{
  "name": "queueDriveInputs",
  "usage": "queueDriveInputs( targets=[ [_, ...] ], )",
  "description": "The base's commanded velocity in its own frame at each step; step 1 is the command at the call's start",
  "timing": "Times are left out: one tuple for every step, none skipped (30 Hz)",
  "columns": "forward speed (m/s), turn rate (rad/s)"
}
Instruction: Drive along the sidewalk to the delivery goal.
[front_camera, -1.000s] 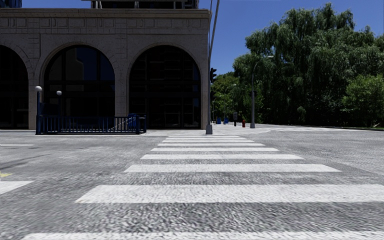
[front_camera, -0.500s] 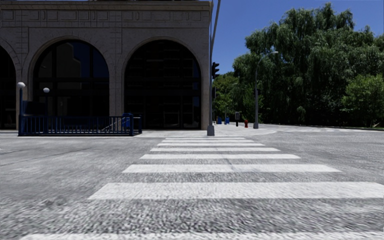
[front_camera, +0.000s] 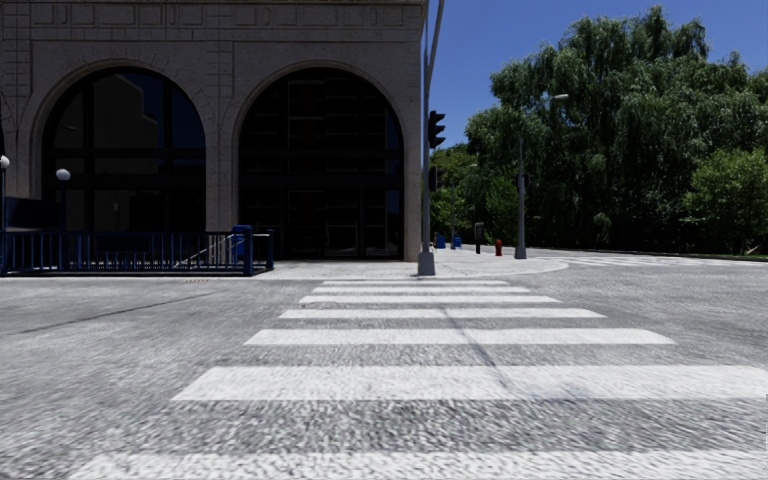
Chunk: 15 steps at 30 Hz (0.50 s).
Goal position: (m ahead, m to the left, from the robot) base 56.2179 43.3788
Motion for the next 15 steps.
queueDriveInputs(
  targets=[
    [2.00, 0.00],
    [2.00, 0.00],
    [2.00, 0.00],
    [2.00, 0.00],
    [2.00, 0.00],
    [2.00, 0.00],
    [2.00, 0.00],
    [2.00, 0.00],
    [2.00, 0.00],
    [2.00, 0.00],
    [2.00, 0.00],
    [2.00, 0.00],
    [2.00, 0.00],
    [2.00, 0.00],
    [2.00, 0.00]
  ],
)
